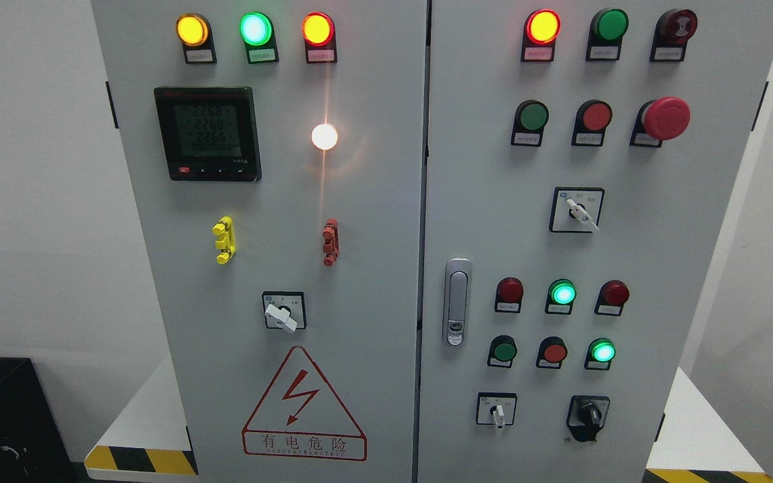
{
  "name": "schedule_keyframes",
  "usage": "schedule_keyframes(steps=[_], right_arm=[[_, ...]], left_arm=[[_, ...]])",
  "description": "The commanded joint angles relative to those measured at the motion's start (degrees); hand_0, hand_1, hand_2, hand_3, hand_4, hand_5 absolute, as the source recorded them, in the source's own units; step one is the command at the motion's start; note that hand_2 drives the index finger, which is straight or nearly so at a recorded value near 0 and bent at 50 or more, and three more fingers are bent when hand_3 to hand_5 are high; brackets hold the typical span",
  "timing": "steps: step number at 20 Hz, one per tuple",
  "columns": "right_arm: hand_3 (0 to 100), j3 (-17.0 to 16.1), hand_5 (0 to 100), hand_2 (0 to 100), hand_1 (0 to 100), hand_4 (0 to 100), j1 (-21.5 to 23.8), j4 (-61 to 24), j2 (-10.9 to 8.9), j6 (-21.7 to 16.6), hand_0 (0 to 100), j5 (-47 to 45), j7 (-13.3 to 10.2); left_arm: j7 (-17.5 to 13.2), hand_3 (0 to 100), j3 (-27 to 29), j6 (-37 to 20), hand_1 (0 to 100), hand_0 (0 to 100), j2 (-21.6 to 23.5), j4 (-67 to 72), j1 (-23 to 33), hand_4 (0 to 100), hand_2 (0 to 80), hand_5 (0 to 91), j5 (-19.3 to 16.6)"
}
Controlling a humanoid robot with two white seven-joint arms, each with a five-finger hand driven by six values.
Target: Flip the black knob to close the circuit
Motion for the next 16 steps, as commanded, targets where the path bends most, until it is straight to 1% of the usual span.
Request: schedule_keyframes(steps=[1, 2, 5, 6, 7, 8, 9, 11, 12, 13, 14, 15, 16], right_arm=[[12, -4.9, 0, 0, 0, 5, 0.3, -11.1, 0.19, 0.0, 0, -0.2, 0.3], [17, -4.9, 0, 2, 0, 9, 0.4, -12.4, 0.19, 0.1, 0, -0.1, 0.2], [23, -5.2, 0, 8, 0, 17, 1.2, -16.1, 0.19, 0.0, 0, 0.2, 0.2], [24, -5.2, 0, 9, 0, 18, 1.5, -17.4, 0.19, 0.0, 0, 0.3, 0.1], [29, -5.2, 0, 12, 0, 24, 1.9, -18.9, 0.19, 0.0, 0, 0.3, 0.1], [32, -5.2, 2, 14, 0, 28, 2.2, -20.6, 0.19, 0.1, 0, 0.3, -0.1], [34, -5.2, 3, 15, 0, 29, 2.4, -22.4, 0.28, 0.1, 0, 0.7, -0.2], [41, -5.3, 11, 19, 0, 37, 3.0, -25.8, 0.28, 0.1, 0, 3.2, -0.5], [44, -5.3, 14, 21, 0, 39, 3.6, -27.5, 0.36, 0.1, 0, 4.5, -0.9], [48, -5.3, 22, 26, 0, 43, 3.9, -29.2, 0.37, 0.0, 0, 5.6, -1.9], [53, -5.3, 28, 29, 0, 47, 4.1, -30.8, 0.37, -0.1, 0, 6.7, -3.1], [55, -5.3, 30, 32, 0, 48, 4.1, -32.1, 0.37, -0.3, 0, 7.8, -4.3], [60, -5.3, 35, 37, 0, 53, 4.1, -33.3, 0.37, -0.4, 0, 8.9, -5.1]], left_arm=[[0.0, 0, 0.0, 0.0, 56, 12, 0.0, -1.7, 1.3, 0, 0.0, 0.0, 0.0], [0.0, 0, 0.0, 0.0, 56, 12, 0.0, -1.7, 1.3, 0, 0.0, 0.0, 0.0], [0.0, 0, 0.0, 0.0, 56, 12, 0.0, -1.7, 1.3, 0, 0.0, 0.0, 0.0], [0.0, 0, 0.0, 0.0, 56, 12, 0.0, -1.7, 1.3, 0, 0.0, 0.0, 0.0], [0.0, 0, 0.0, 0.0, 56, 12, 0.0, -1.7, 1.3, 0, 0.0, 0.0, 0.0], [0.0, 0, 0.0, 0.0, 56, 12, 0.0, -1.7, 1.3, 0, 0.0, 0.0, 0.0], [0.0, 0, 0.0, 0.0, 56, 12, 0.0, -1.7, 1.3, 0, 0.0, 0.0, 0.0], [0.0, 0, 0.0, 0.0, 56, 12, 0.0, -1.7, 1.3, 0, 0.0, 0.0, 0.0], [0.0, 0, 0.0, 0.0, 56, 12, 0.0, -1.7, 1.3, 0, 0.0, 0.0, 0.0], [0.0, 0, 0.0, 0.0, 56, 12, 0.0, -1.7, 1.3, 0, 0.0, 0.0, 0.0], [0.0, 0, 0.0, 0.0, 56, 12, 0.0, -1.7, 1.3, 0, 0.0, 0.0, 0.0], [0.0, 0, 0.0, 0.0, 56, 12, 0.0, -1.7, 1.3, 0, 0.0, 0.0, 0.0], [0.0, 0, 0.0, 0.0, 56, 12, 0.0, -1.7, 1.3, 0, 0.0, 0.0, 0.0]])
